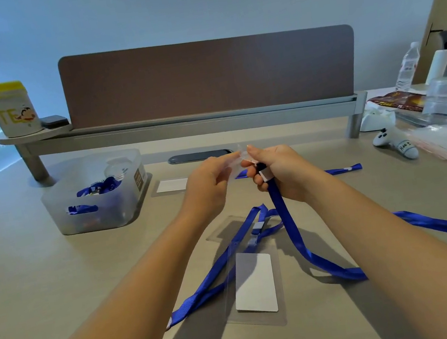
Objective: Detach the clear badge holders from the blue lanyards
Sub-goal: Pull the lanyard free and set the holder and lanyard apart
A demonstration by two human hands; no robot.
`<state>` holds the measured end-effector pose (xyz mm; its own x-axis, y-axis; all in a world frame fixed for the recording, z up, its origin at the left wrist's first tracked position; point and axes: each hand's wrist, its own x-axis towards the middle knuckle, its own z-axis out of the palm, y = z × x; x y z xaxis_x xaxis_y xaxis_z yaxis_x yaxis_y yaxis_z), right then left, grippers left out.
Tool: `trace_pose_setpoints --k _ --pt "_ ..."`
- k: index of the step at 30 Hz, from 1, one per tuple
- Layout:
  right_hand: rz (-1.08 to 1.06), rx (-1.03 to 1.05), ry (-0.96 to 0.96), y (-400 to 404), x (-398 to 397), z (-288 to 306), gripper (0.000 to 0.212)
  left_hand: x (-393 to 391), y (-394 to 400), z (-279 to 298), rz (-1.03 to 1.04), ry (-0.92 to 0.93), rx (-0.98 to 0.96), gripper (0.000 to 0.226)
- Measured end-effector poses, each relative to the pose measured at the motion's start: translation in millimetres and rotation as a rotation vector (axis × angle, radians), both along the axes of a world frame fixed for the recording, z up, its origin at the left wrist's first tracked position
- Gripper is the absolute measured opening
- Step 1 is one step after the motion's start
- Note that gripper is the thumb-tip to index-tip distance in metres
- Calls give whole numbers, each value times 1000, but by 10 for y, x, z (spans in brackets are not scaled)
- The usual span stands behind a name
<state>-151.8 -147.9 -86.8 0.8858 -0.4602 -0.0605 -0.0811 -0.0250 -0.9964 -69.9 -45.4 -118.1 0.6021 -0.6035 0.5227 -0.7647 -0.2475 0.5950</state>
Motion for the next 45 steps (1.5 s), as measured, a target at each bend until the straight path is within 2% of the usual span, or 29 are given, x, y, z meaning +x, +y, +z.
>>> trace_pose_setpoints --k 4,6,9,12,17,21,23,27,31,37,45 --pt "-22 -43 75 -5 25 -16 41 81 82 -14 8 -507 118 34" --pt "-30 -74 99 -1 36 -29 38 121 104 -28 12 -642 142 36" --pt "-34 -103 109 6 51 -39 30 139 120 -55 29 -708 163 40" --pt "-37 -126 89 15 72 -38 24 137 129 -66 10 -602 159 37" --pt "3 -197 75 8 100 -11 20 88 107 4 3 -104 205 39" --pt "50 -264 68 -3 120 -25 22 53 148 119 -159 251 79 31" --pt "67 -307 55 9 135 -36 25 47 149 159 -137 336 30 29" --pt "99 -431 60 67 168 -20 26 92 118 203 -57 328 7 26" --pt "84 -538 61 107 178 -17 23 108 104 248 -36 285 62 25" --pt "62 -713 72 157 202 -60 27 111 103 302 24 95 210 25" --pt "2 -858 58 165 243 -141 25 115 118 281 74 -34 237 22"
